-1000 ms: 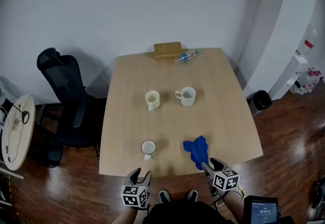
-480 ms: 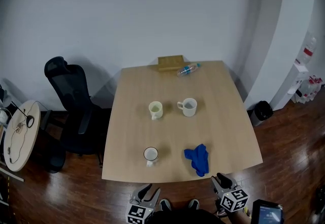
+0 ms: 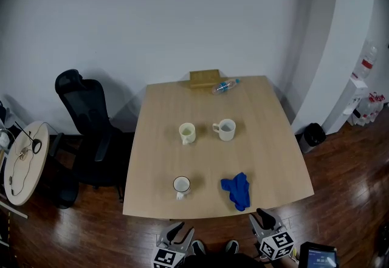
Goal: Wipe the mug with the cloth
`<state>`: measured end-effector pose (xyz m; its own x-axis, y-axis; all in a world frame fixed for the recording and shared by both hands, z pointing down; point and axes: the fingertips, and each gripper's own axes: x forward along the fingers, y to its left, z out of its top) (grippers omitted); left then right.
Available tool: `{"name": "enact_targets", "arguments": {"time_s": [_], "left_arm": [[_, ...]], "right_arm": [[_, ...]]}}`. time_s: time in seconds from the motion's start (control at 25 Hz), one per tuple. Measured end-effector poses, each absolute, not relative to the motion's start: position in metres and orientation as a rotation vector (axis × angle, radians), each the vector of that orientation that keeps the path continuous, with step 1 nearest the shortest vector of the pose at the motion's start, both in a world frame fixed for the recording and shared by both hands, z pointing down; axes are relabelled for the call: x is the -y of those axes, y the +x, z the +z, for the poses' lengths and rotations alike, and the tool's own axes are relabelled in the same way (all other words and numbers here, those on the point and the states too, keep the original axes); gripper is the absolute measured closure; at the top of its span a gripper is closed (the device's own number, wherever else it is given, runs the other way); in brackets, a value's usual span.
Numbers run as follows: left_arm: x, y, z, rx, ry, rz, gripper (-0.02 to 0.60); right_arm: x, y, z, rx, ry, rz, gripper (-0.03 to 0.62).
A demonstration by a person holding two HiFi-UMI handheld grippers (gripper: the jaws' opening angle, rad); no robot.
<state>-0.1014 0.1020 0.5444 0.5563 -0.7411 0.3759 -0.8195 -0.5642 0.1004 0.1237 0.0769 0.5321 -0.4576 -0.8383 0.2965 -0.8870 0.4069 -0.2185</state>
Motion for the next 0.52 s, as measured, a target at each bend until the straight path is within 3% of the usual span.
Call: {"name": "enact_targets", "arguments": {"time_s": [0.52], "left_arm": [[-0.1064, -0.1029, 0.5471, 1.292, 2.534, 0.437, 0.440]], "right_arm": [[-0.0742, 0.1177, 0.5229, 2.526, 1.560, 0.446, 0.467]]}}
